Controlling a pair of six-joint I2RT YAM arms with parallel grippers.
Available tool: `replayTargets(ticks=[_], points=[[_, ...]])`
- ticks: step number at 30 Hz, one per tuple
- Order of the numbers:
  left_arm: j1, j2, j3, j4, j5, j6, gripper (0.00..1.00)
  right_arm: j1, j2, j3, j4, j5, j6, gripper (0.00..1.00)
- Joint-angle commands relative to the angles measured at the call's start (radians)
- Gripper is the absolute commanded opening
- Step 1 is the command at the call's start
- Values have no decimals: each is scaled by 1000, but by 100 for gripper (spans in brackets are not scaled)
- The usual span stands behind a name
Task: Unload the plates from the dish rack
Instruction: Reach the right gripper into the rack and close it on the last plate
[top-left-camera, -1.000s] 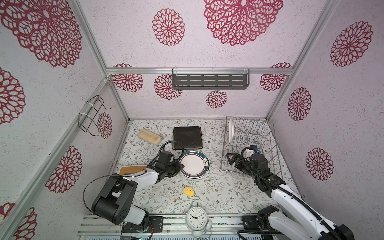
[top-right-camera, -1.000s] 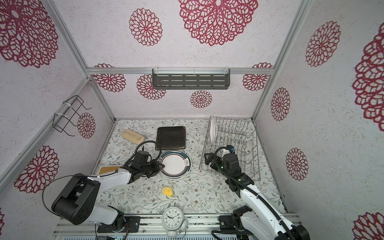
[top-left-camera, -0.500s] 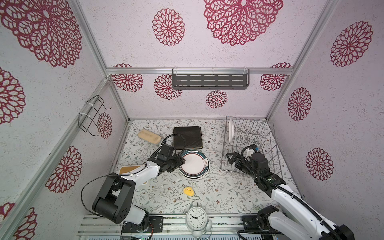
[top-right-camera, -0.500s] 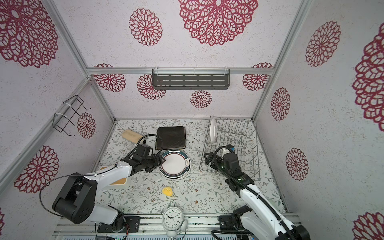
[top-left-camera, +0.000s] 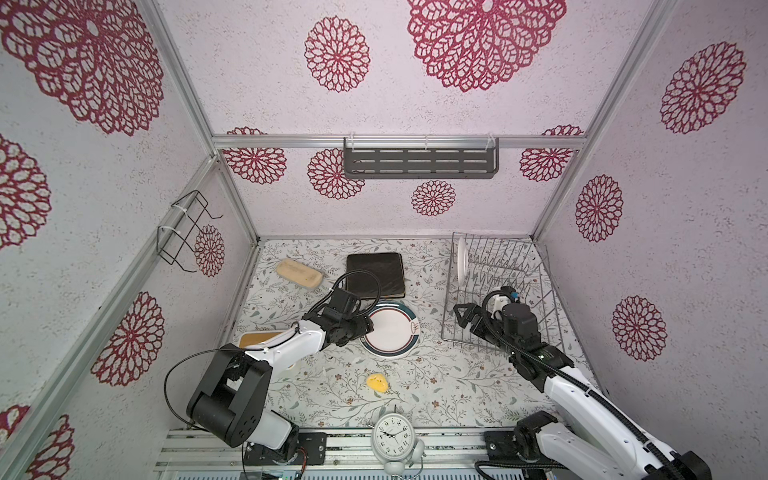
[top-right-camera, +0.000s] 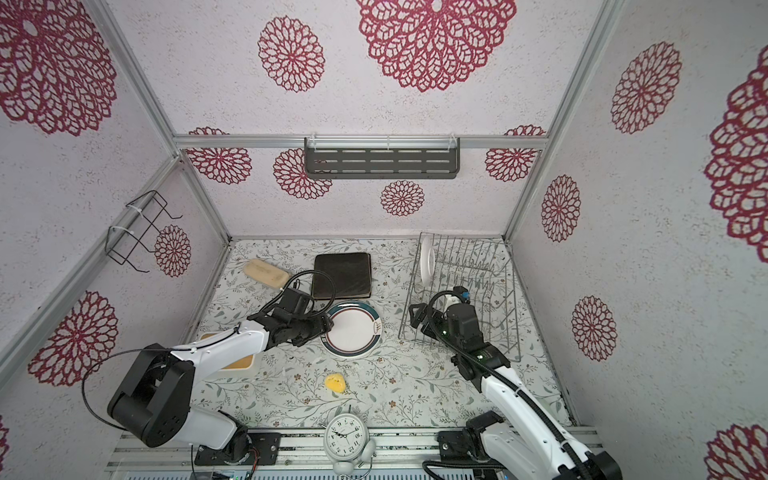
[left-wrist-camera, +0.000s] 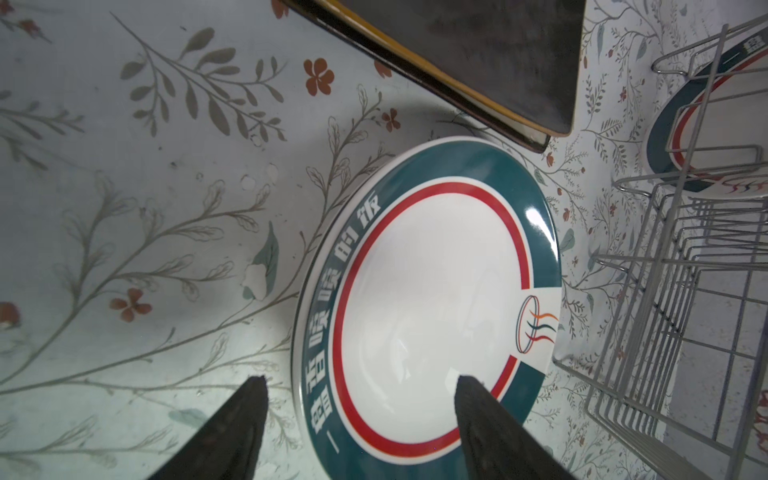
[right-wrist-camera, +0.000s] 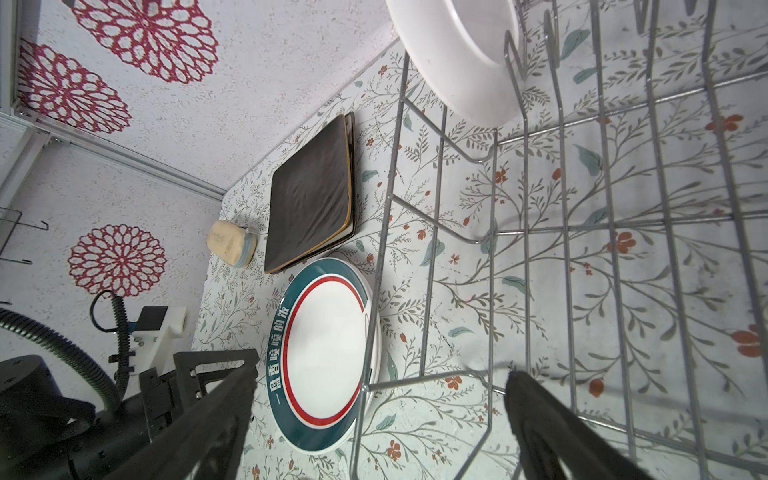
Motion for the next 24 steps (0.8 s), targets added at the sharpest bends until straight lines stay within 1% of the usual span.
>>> replayTargets(ticks=[1,3,6,10,13,18,24], points=[[-2,-54,14,30,-28,20,75,3,15,89,-75,118,-102,97],[-1,-92,-18,95,-31,9,75,3,45,145,-138,203,-163,97],[-2,-144,-60,191,-36,6,75,3,118,242,-218,360,-245,98],[-2,-167,-69,232,-43,19,75,2,255,370,-269,509,-311,98],[-1,-158,-68,250,-31,26,75,5,357,459,-276,541,-334,98],[-2,-149,-60,275,1,14,75,10,524,631,-301,510,-343,99],[-2,-158,-53,294,0,27,76,20,716,813,-353,569,-351,99]])
